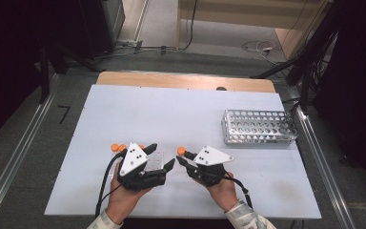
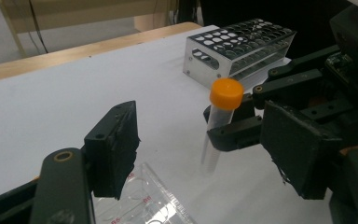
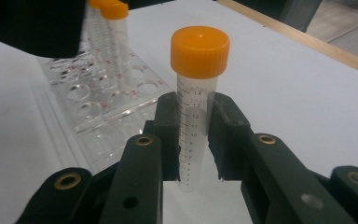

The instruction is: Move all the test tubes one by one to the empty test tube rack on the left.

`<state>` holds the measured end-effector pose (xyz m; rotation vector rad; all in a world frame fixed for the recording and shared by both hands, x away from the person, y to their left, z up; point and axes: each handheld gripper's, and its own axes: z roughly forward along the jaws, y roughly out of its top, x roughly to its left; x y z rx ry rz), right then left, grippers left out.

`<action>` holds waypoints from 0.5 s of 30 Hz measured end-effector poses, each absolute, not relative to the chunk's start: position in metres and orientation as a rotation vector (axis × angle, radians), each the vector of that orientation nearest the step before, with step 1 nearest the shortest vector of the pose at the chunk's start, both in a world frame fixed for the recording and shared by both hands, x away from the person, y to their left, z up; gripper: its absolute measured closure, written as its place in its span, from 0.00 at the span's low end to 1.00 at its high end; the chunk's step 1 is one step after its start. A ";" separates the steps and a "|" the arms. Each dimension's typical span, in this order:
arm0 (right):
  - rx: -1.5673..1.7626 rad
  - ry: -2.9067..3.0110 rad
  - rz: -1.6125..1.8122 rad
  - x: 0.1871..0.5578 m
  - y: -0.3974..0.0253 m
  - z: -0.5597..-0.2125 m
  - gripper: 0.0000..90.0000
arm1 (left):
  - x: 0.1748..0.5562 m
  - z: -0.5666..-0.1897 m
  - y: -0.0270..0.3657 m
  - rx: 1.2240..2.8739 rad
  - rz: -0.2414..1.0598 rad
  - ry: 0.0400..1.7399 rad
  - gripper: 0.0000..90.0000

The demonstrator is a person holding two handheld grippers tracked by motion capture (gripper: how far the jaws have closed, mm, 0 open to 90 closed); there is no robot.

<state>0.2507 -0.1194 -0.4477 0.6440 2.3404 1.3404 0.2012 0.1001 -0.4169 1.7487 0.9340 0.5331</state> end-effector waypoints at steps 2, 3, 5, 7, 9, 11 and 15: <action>0.627 2.354 1.333 0.248 -0.116 -0.449 0.80 | 0.202 -0.419 0.097 1.761 0.525 0.927 0.33; 0.617 2.359 1.329 0.247 -0.115 -0.450 0.80 | 0.202 -0.420 0.096 1.770 0.521 0.922 0.33; 0.606 2.372 1.327 0.246 -0.112 -0.451 0.80 | 0.203 -0.422 0.093 1.783 0.508 0.912 0.36; 0.590 2.381 1.323 0.244 -0.110 -0.451 0.80 | 0.203 -0.423 0.090 1.794 0.499 0.901 0.38; 0.573 2.389 1.322 0.244 -0.109 -0.452 0.80 | 0.203 -0.424 0.088 1.797 0.498 0.891 0.42; 0.568 2.393 1.321 0.243 -0.108 -0.452 0.80 | 0.205 -0.425 0.086 1.803 0.492 0.887 0.47; 0.558 2.399 1.323 0.242 -0.107 -0.453 0.80 | 0.207 -0.427 0.083 1.818 0.488 0.879 0.56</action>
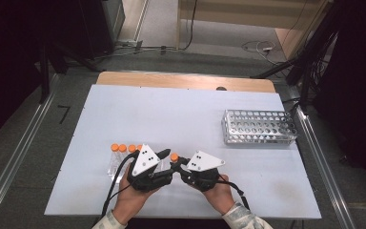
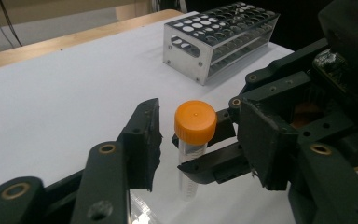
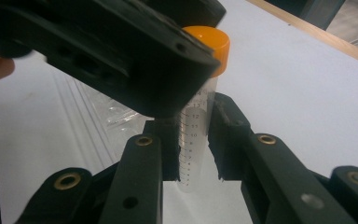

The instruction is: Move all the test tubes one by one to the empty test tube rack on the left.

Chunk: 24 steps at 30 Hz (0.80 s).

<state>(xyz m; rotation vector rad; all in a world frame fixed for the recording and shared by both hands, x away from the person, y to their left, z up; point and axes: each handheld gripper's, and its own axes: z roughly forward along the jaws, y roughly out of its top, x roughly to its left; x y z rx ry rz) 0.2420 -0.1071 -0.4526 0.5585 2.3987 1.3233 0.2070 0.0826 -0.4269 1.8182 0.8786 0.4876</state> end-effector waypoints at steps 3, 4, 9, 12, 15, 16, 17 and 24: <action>0.561 2.402 1.327 0.241 -0.107 -0.453 0.80 | 0.208 -0.428 0.082 1.816 0.482 0.880 0.62; 0.559 2.404 1.330 0.241 -0.106 -0.453 0.80 | 0.208 -0.429 0.081 1.815 0.487 0.876 0.64; 0.558 2.408 1.334 0.240 -0.106 -0.453 0.80 | 0.208 -0.430 0.082 1.819 0.501 0.869 0.77; 0.558 2.407 1.337 0.240 -0.106 -0.452 0.80 | 0.209 -0.430 0.083 1.818 0.503 0.865 0.77; 0.563 2.409 1.344 0.240 -0.106 -0.452 0.76 | 0.208 -0.430 0.083 1.809 0.512 0.864 0.78; 0.558 2.418 1.356 0.241 -0.106 -0.452 0.67 | 0.208 -0.429 0.083 1.807 0.515 0.863 0.78; 0.562 2.428 1.358 0.241 -0.106 -0.452 0.59 | 0.208 -0.429 0.083 1.798 0.512 0.866 0.78; 0.625 2.456 1.360 0.247 -0.109 -0.450 0.30 | 0.209 -0.424 0.087 1.781 0.508 0.868 0.78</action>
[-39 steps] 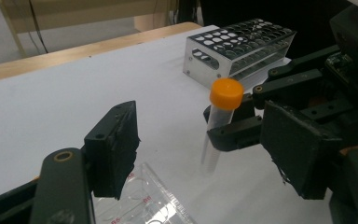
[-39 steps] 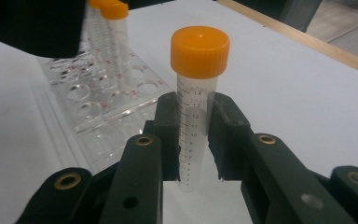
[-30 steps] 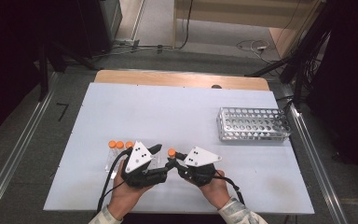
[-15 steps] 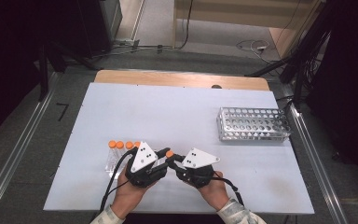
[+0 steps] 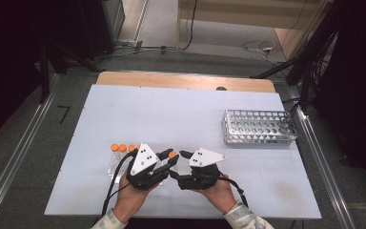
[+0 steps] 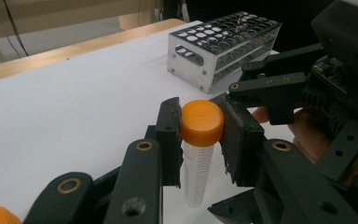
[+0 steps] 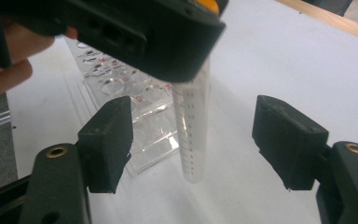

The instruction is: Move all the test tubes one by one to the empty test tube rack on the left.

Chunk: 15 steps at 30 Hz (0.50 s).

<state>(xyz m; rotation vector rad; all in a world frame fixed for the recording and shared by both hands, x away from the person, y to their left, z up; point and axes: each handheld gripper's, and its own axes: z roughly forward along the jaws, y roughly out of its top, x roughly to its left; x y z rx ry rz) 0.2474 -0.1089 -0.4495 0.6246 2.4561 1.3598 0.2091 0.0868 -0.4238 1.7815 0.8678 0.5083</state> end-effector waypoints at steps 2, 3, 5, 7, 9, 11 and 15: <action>0.626 2.456 1.351 0.248 -0.110 -0.449 0.30 | 0.209 -0.421 0.089 1.777 0.510 0.868 0.78; 0.629 2.458 1.346 0.248 -0.111 -0.449 0.29 | 0.209 -0.419 0.091 1.769 0.509 0.870 0.78; 0.627 2.451 1.342 0.248 -0.114 -0.449 0.29 | 0.209 -0.415 0.095 1.755 0.511 0.871 0.78; 0.641 2.445 1.343 0.248 -0.117 -0.448 0.30 | 0.208 -0.411 0.099 1.737 0.517 0.875 0.78; 0.650 2.437 1.337 0.249 -0.119 -0.448 0.30 | 0.208 -0.407 0.103 1.723 0.526 0.874 0.78; 0.658 2.431 1.336 0.250 -0.121 -0.448 0.30 | 0.207 -0.404 0.107 1.709 0.530 0.881 0.78; 0.665 2.423 1.335 0.250 -0.123 -0.447 0.30 | 0.208 -0.400 0.113 1.691 0.539 0.896 0.78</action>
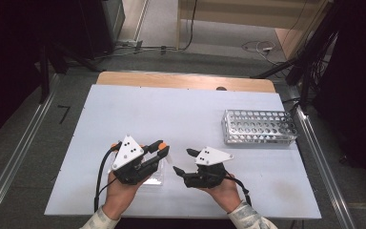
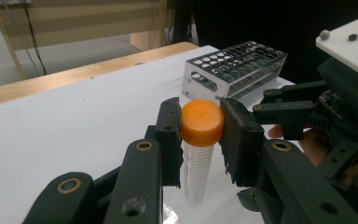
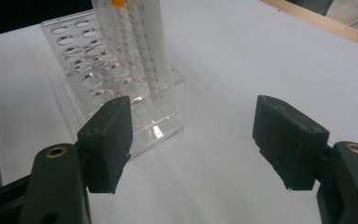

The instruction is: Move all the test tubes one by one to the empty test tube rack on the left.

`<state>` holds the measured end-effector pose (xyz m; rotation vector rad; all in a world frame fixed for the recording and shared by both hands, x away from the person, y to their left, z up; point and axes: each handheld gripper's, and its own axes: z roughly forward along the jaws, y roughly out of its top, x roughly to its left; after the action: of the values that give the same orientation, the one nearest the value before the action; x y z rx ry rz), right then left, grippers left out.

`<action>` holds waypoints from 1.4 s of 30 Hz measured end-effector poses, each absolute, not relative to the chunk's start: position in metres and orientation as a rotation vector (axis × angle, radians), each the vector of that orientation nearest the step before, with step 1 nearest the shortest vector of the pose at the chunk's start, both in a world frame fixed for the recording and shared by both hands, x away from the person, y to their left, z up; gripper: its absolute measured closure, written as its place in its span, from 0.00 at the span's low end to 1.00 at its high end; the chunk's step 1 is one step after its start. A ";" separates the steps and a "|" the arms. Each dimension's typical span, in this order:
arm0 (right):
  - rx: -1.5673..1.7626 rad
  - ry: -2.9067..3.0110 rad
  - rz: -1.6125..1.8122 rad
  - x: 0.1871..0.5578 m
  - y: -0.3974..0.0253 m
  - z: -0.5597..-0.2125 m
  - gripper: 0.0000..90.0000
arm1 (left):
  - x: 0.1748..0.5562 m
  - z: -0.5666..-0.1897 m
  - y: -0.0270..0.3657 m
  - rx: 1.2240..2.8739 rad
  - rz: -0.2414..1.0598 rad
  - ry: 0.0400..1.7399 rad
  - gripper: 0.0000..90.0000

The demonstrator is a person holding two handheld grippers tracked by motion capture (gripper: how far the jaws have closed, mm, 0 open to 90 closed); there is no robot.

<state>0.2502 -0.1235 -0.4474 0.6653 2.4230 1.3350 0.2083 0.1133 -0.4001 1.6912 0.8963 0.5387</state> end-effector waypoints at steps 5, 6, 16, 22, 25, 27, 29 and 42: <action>0.683 2.419 1.327 0.252 -0.125 -0.448 0.31 | 0.210 -0.396 0.123 1.670 0.553 0.919 0.78; 0.684 2.418 1.327 0.252 -0.126 -0.448 0.31 | 0.210 -0.395 0.125 1.666 0.559 0.925 0.78; 0.681 2.415 1.326 0.252 -0.126 -0.448 0.32 | 0.210 -0.388 0.143 1.671 0.619 0.987 0.78; 0.683 2.418 1.320 0.253 -0.126 -0.449 0.33 | 0.212 -0.390 0.146 1.721 0.664 1.020 0.78; 0.687 2.417 1.321 0.252 -0.125 -0.449 0.33 | 0.214 -0.394 0.146 1.746 0.651 1.028 0.78; 0.688 2.419 1.319 0.252 -0.125 -0.449 0.33 | 0.215 -0.397 0.143 1.767 0.644 1.033 0.78; 0.688 2.420 1.318 0.252 -0.125 -0.450 0.33 | 0.217 -0.400 0.140 1.795 0.649 1.033 0.78; 0.680 2.420 1.316 0.252 -0.125 -0.450 0.33 | 0.219 -0.414 0.132 1.885 0.646 1.038 0.76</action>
<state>0.2518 -0.1247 -0.4499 0.6804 2.4198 1.3157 0.2186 0.1316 -0.4136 1.8853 1.0378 0.6459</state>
